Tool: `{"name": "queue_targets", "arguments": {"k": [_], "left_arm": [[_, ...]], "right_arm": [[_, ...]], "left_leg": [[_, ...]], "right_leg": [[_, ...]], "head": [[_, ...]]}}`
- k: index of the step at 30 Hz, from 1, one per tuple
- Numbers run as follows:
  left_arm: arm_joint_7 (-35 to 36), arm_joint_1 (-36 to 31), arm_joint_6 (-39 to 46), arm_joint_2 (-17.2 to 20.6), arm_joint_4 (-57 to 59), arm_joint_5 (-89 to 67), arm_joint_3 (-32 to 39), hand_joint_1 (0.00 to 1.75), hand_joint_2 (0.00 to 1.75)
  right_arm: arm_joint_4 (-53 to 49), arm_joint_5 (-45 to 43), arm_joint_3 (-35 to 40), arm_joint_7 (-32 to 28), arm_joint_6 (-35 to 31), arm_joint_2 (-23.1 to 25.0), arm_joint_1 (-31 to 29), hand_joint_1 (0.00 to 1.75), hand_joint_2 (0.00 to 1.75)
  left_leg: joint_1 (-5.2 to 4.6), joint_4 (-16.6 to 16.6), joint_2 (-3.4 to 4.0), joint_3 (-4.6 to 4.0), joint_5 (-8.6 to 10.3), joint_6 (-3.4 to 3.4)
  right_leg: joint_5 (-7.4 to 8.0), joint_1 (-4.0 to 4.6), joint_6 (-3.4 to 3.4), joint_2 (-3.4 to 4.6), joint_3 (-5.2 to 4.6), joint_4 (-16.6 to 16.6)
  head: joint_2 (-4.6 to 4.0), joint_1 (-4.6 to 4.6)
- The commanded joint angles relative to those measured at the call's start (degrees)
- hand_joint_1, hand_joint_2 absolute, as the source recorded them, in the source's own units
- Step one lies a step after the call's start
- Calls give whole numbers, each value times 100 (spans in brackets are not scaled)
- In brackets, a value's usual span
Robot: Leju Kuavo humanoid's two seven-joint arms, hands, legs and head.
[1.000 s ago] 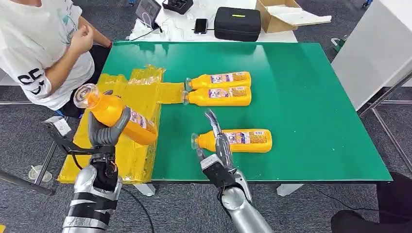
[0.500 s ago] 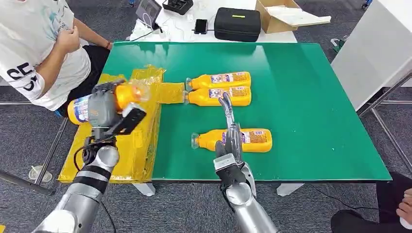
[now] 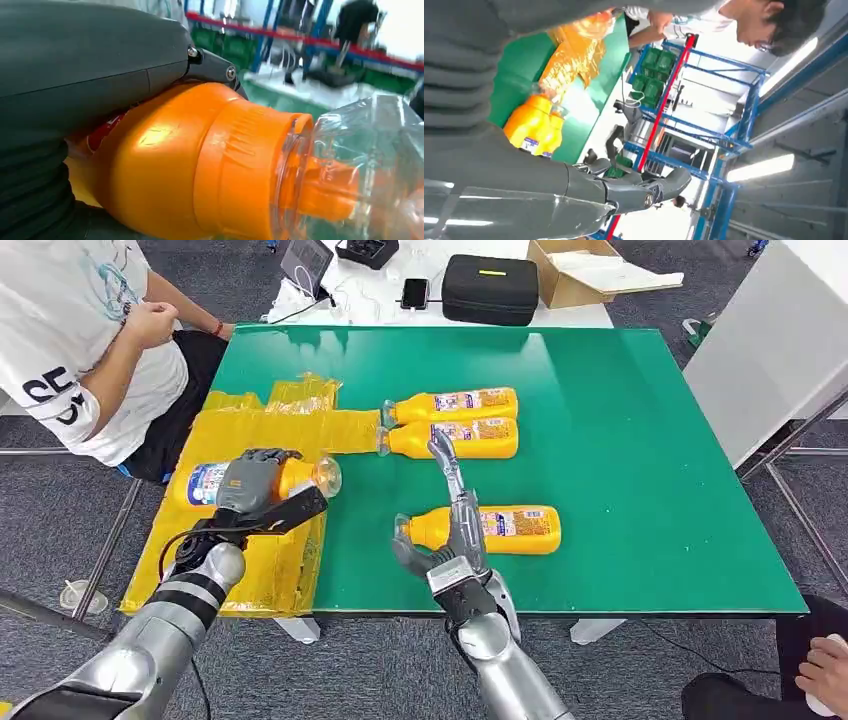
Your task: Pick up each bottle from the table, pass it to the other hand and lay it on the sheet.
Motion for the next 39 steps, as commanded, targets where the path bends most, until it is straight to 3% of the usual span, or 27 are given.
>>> {"name": "queue_targets", "arguments": {"k": [1, 12, 13, 14, 15, 16, 17, 19, 20, 21, 35, 36, 39], "left_arm": [[23, -430, -713, 283, 814, -157, -358, 175, 175], [-46, -347, -1056, 390, 935, -435, -640, 175, 175], [-61, -329, -1067, 410, 941, -548, -754, 159, 175], [-61, -323, -1068, 411, 949, -597, -802, 155, 175], [-65, -312, -1072, 406, 954, -626, -834, 129, 175], [-65, -298, -1076, 401, 961, -626, -835, 49, 175], [-63, -282, -1165, 389, 996, -625, -851, 26, 175], [-60, -271, -1167, 389, 1001, -626, -853, 26, 175], [-73, -269, -1220, 385, 1005, -607, -843, 19, 175], [-89, -261, -1301, 381, 999, -565, -818, 0, 175], [-233, -237, -1688, 412, 982, -408, -789, 0, 175], [-239, -237, -1724, 408, 985, -381, -775, 0, 0], [-298, -254, -2011, 431, 989, -232, -714, 0, 0]], "right_arm": [[800, -51, 176, -1, 169, -15, -362, 0, 175], [1096, -47, 267, -16, 358, 1, -433, 0, 175], [1175, -53, 271, -16, 401, 12, -453, 0, 175], [1209, -56, 273, -17, 434, 17, -460, 0, 175], [1238, -57, 279, -17, 451, 21, -465, 0, 175], [1241, -58, 280, -17, 452, 22, -462, 0, 175], [1325, -67, 287, -16, 480, 44, -486, 0, 175], [1327, -65, 290, -17, 480, 46, -484, 0, 175], [1352, -55, 304, -23, 490, 48, -494, 0, 175], [1376, -47, 313, -29, 504, 50, -503, 0, 175], [1520, -47, 306, -52, 542, 83, -554, 0, 175], [1524, -47, 306, -53, 547, 84, -556, 0, 175], [1577, -46, 292, -63, 544, 96, -580, 0, 175]], "left_leg": [[8, 2, 21, 40, -15, 6], [2, -1, 13, 25, -8, 4], [2, -2, 10, 18, -5, 3], [5, 0, 18, 36, -13, 5], [2, -1, 14, 25, -8, 4], [3, -1, 11, 21, -6, 3], [8, 0, 18, 51, -17, 7], [5, -1, 14, 37, -12, 5], [4, -1, 12, 30, -10, 4], [2, -2, 10, 25, -8, 4], [3, -1, 12, 30, -9, 5], [3, -2, 12, 26, -8, 4], [2, -2, 11, 25, -7, 4]], "right_leg": [[-6, 13, -14, 9, 39, -6], [-4, 5, -8, 6, 23, -4], [-2, 4, -6, 6, 15, -4], [-6, 9, -11, 9, 34, -5], [-3, 5, -8, 8, 23, -4], [-3, 6, -7, 6, 20, -4], [-10, 13, -15, 6, 51, -8], [-7, 9, -11, 6, 36, -6], [-5, 8, -10, 5, 29, -5], [-5, 5, -8, 4, 24, -4], [-5, 6, -9, 4, 29, -4], [-4, 6, -8, 5, 25, -5], [-4, 4, -8, 5, 23, -5]], "head": [[0, -2], [0, -2], [0, -2], [0, 0], [0, -4], [0, 0], [0, -2], [0, -2], [0, 0], [0, -2], [0, 0], [0, -2], [2, -2]]}}
